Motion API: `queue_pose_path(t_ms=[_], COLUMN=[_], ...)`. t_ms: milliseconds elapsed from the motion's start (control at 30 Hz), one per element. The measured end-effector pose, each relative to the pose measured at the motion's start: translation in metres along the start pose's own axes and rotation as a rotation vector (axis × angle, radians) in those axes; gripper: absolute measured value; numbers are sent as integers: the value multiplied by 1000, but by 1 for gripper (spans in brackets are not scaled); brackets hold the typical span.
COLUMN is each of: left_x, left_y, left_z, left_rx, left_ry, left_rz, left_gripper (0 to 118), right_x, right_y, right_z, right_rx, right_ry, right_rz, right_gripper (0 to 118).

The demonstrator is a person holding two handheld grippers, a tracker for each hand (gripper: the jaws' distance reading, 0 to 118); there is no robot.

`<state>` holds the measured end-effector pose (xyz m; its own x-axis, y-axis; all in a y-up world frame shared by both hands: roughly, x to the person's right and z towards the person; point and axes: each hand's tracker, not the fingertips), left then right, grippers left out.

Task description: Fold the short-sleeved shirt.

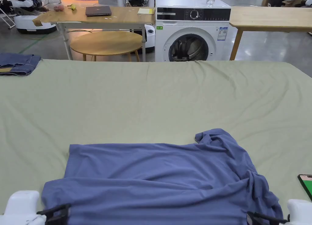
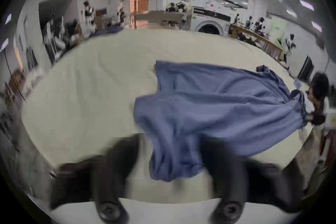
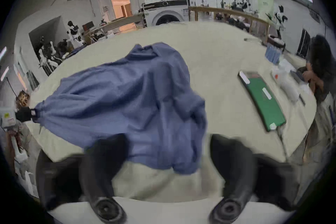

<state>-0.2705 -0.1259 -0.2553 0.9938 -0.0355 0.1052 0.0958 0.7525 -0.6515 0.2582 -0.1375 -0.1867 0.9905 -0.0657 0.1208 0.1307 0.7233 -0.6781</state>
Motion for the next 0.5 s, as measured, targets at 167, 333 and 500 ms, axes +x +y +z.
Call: queue_pose_path(t_ms=[167, 333, 500], left_x=[35, 64, 53], left_y=[55, 80, 70], left_z=[16, 22, 5], left_rx=[175, 261, 178], left_ry=[-19, -17, -41], left_rz=[-113, -118, -113], left_gripper=[118, 94, 0], right_x=[-56, -88, -93], right_y=[51, 73, 76], right_z=[28, 29, 20], right_rx=[260, 361, 329], right_ry=[-4, 64, 99], right_rz=[125, 84, 89], right_gripper=[109, 83, 0])
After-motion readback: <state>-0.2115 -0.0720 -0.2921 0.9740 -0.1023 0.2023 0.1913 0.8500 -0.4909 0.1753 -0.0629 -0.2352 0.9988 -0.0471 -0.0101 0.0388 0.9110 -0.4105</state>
